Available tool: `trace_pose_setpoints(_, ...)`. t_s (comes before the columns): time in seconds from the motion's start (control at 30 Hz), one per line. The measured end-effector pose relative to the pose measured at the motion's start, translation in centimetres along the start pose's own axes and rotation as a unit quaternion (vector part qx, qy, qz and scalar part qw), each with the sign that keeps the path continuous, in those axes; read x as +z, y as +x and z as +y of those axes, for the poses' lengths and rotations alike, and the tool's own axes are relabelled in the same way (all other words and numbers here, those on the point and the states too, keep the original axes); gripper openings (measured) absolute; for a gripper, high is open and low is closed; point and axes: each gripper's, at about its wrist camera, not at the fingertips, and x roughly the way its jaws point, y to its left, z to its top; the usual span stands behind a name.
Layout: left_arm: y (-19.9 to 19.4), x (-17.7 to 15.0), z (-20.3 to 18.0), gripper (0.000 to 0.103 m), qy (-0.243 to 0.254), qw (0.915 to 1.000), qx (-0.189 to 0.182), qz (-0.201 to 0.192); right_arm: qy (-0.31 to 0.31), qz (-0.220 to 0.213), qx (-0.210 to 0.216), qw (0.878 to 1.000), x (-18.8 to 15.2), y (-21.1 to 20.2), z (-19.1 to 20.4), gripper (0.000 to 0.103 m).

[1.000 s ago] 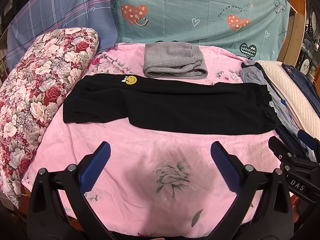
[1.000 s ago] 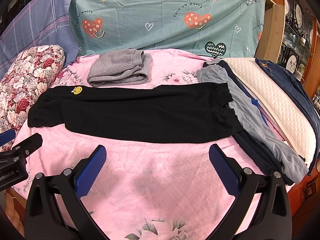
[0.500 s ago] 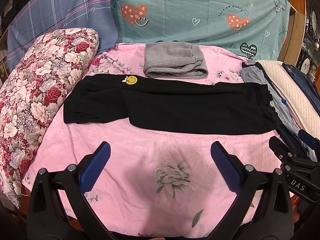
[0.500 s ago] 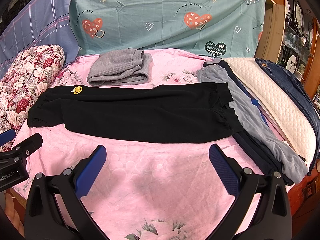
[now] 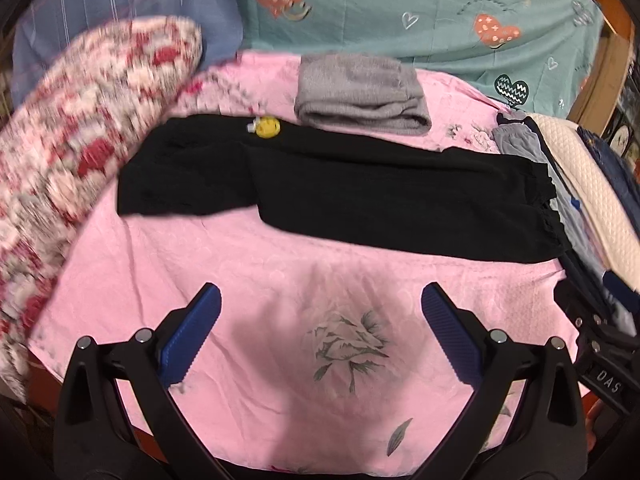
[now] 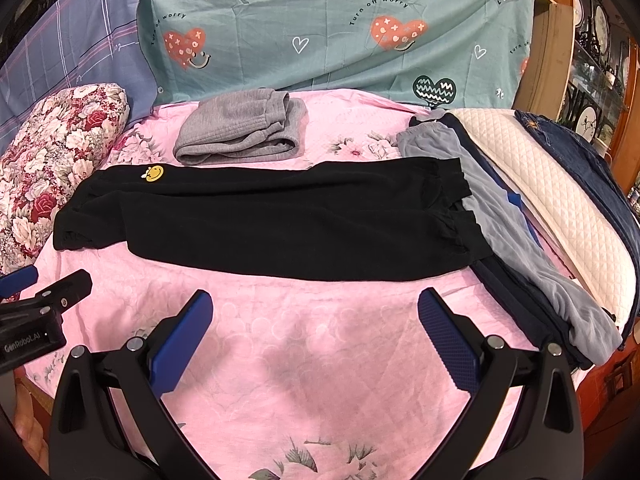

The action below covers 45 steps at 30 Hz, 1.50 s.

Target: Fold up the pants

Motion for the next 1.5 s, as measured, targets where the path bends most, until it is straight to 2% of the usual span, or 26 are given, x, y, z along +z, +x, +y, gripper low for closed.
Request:
trace_pose_setpoints(0.07,2.5,0.9,2.7,0.101,-0.046,0.9982,-0.021,0.031,0.002,0.009,0.002,1.0,-0.3,0.6,-0.3,0.102)
trace_pose_setpoints(0.2,7.6,3.6,9.8,0.101,-0.124,0.9906,-0.003,0.057,0.01,0.031,0.002,0.999,-1.0,1.6,-1.1,0.102)
trace_pose_setpoints(0.27,10.0,4.7,14.0,0.101,-0.186,0.979,-0.018,0.081,0.015,0.031,-0.002,0.999,-1.3,1.7,-1.5,0.102)
trace_pose_setpoints(0.33,11.9,5.0,18.0,0.1,-0.252,0.9619,-0.05,0.094,0.02,0.033,-0.008,0.999,-1.5,1.8,-1.9,0.102)
trace_pose_setpoints(0.4,13.2,5.1,20.0,0.09,-0.27,0.955,-0.053,0.11,0.029,0.037,-0.013,0.999,-1.7,2.1,-2.6,0.102)
trace_pose_setpoints(0.43,13.5,5.1,20.2,0.078,-0.273,0.9532,-0.055,0.118,0.033,0.04,-0.014,0.999,-1.9,2.3,-2.9,0.102)
trace_pose_setpoints(0.47,13.9,5.0,20.5,0.071,-0.277,0.9503,-0.062,0.127,0.038,0.043,-0.016,0.998,-2.0,2.5,-3.2,0.102)
trace_pose_setpoints(0.5,14.0,5.1,20.7,0.071,-0.283,0.9488,-0.066,0.124,0.043,0.049,-0.018,0.998,-2.2,2.8,-3.6,0.102)
trace_pose_setpoints(0.57,14.0,5.4,20.9,0.059,-0.282,0.9505,-0.062,0.114,0.049,0.057,-0.021,0.997,-2.4,3.3,-4.1,0.102)
trace_pose_setpoints(0.73,15.5,7.7,23.3,0.061,-0.31,0.9463,-0.05,0.076,0.056,0.073,-0.026,0.995,-2.4,4.6,-5.0,0.102)
trace_pose_setpoints(0.8,15.8,8.1,24.3,0.058,-0.324,0.9423,-0.055,0.062,0.055,0.072,-0.031,0.995,-2.3,4.6,-5.1,0.102)
trace_pose_setpoints(0.83,15.8,8.1,24.7,0.046,-0.328,0.9411,-0.055,0.06,0.055,0.071,-0.034,0.995,-2.2,4.6,-5.2,0.102)
trace_pose_setpoints(0.87,16.0,8.2,24.7,0.011,-0.326,0.9422,-0.047,0.061,0.056,0.07,-0.037,0.995,-2.1,4.6,-5.6,0.102)
trace_pose_setpoints(0.9,16.1,8.1,24.9,0.011,-0.321,0.9436,-0.05,0.064,0.058,0.068,-0.04,0.995,-2.0,4.5,-6.1,0.102)
trace_pose_setpoints(0.97,15.8,7.6,25.5,0.01,-0.336,0.9388,-0.057,0.05,0.064,0.063,-0.047,0.995,-1.4,4.4,-7.4,0.102)
trace_pose_setpoints(1.03,14.6,7.3,25.8,0.01,-0.336,0.9405,-0.039,0.027,0.07,0.061,-0.044,0.995,-0.2,4.5,-9.5,0.102)
trace_pose_setpoints(1.1,13.2,7.2,26.4,0.01,-0.341,0.9398,-0.019,0.001,0.1,0.085,-0.016,0.991,0.9,5.2,-12.0,0.102)
trace_pose_setpoints(1.2,11.6,6.7,27.7,0.01,-0.36,0.9323,-0.021,-0.024,0.166,0.131,0.033,0.977,1.9,7.3,-15.6,0.102)
trace_pose_setpoints(1.33,10.7,5.7,29.2,0.01,-0.383,0.9223,-0.039,-0.032,0.219,0.166,0.041,0.961,2.4,10.5,-18.5,0.102)
trace_pose_setpoints(1.4,10.7,5.4,29.5,0.01,-0.381,0.9231,-0.043,-0.03,0.24,0.182,0.04,0.953,2.2,12.4,-19.5,0.102)
trace_pose_setpoints(1.5,11.0,5.5,29.4,0.01,-0.366,0.9296,-0.034,-0.022,0.277,0.2,0.044,0.939,1.7,15.4,-21.0,0.102)
